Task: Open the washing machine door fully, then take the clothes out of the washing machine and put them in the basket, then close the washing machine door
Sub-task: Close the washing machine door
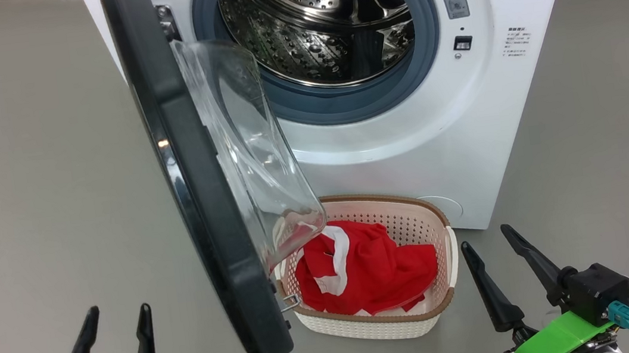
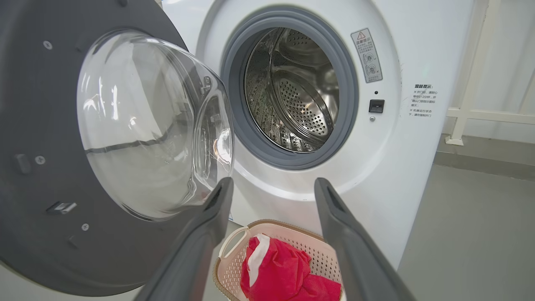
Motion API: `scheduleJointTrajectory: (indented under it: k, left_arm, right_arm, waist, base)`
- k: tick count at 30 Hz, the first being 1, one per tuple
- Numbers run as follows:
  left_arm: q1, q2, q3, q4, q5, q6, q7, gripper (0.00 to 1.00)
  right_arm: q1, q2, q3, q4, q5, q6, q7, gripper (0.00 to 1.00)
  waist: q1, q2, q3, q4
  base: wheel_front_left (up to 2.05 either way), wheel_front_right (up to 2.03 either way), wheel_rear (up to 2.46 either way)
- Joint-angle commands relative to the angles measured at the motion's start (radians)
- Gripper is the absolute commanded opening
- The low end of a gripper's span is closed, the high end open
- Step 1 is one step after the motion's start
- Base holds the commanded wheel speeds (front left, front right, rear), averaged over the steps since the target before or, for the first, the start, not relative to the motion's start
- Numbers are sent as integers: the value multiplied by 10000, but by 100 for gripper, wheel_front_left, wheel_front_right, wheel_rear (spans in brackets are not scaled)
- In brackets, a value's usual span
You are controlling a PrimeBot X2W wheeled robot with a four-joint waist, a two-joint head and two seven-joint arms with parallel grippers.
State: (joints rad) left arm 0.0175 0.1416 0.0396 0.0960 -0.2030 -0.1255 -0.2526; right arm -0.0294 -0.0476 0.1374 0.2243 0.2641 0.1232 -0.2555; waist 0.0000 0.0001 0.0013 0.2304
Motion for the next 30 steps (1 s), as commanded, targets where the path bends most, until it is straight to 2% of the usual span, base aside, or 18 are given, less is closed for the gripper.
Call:
scheduleJointTrajectory:
  k: [1,20,21,22,24,27,30]
  left_arm:
    - [-200,106,343,-204,86,-51,-91,100]
    - [-125,134,137,169,78,-51,-91,100]
    - [-107,28,84,342,-301,-51,-91,0]
    - [-107,28,84,342,-301,-51,-91,0]
    - [-201,-280,204,492,-1520,-51,-91,0]
    - [-469,-669,379,704,-4448,-52,-91,0]
    - [-893,-815,638,560,-7728,-52,217,0]
  right_arm:
    - [-288,-26,182,-230,238,75,-63,100]
    - [-239,-26,281,-217,256,75,-63,100]
    - [-236,-26,289,-207,262,75,-63,100]
    - [-236,-26,289,-207,262,75,-63,100]
    - [-226,-26,296,-186,266,75,-63,100]
    - [-197,-26,293,-158,262,75,-63,100]
    - [-155,-26,310,-133,261,75,-63,100]
  waist:
    - [0,-1,-1,11]
    - [0,-1,-57,-10]
    - [0,-1,-67,-13]
    - [0,-1,-67,-13]
    - [0,-1,-86,-9]
    - [0,-1,-122,5]
    - [0,-1,-179,16]
  base:
    - [0,0,0]
    - [0,0,0]
    - [0,0,0]
    - [0,0,0]
    - [0,0,0]
    - [0,0,0]
    - [0,0,0]
